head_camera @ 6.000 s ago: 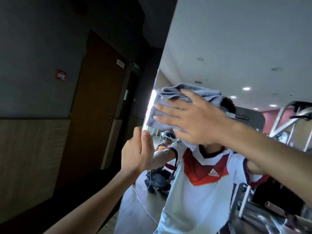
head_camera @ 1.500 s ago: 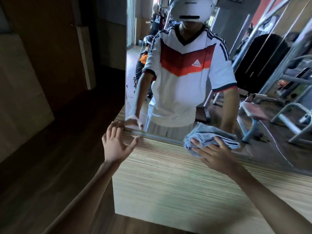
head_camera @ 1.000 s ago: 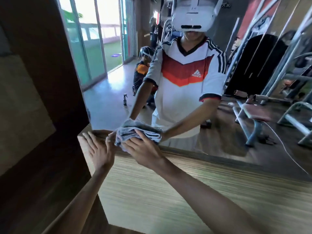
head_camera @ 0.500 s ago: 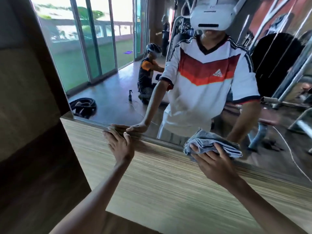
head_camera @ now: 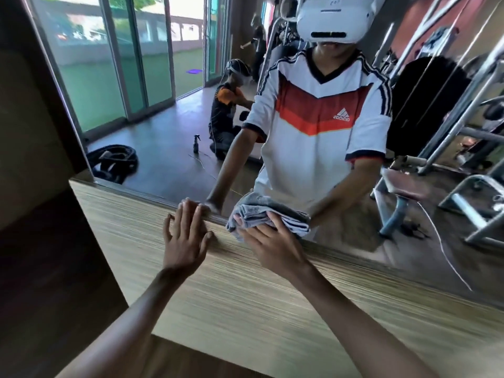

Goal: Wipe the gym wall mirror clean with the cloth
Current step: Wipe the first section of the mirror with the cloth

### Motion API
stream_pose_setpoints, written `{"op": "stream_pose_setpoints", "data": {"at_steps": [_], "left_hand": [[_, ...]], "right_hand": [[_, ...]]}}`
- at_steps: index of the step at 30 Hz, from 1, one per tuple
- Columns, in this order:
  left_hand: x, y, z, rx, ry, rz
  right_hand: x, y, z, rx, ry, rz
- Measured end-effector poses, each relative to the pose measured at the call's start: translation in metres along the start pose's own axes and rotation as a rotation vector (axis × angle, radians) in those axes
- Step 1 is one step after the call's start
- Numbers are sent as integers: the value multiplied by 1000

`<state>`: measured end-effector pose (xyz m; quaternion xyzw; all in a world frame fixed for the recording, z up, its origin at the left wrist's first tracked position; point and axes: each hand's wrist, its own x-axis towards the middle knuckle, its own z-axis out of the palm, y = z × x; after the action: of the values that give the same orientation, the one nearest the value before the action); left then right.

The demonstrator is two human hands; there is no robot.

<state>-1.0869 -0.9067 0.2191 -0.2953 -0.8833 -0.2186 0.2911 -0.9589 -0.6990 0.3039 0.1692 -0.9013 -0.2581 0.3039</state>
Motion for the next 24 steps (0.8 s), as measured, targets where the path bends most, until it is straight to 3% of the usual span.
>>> {"op": "stream_pose_setpoints", "data": {"at_steps": [7,18,21,24], "left_hand": [[0,5,3,-27,-4,-25],[-5,14,-1,-59,29,-49],[-11,25,-8,-167,-1,-107],[-14,41,-8,-248,2,-192]], "right_hand": [[-109,56,-27,-79,47,75],[25,-24,-5,34,-38,86],[20,-20,-1,33,-112,77],[-18,3,-3,18,-69,75]]}}
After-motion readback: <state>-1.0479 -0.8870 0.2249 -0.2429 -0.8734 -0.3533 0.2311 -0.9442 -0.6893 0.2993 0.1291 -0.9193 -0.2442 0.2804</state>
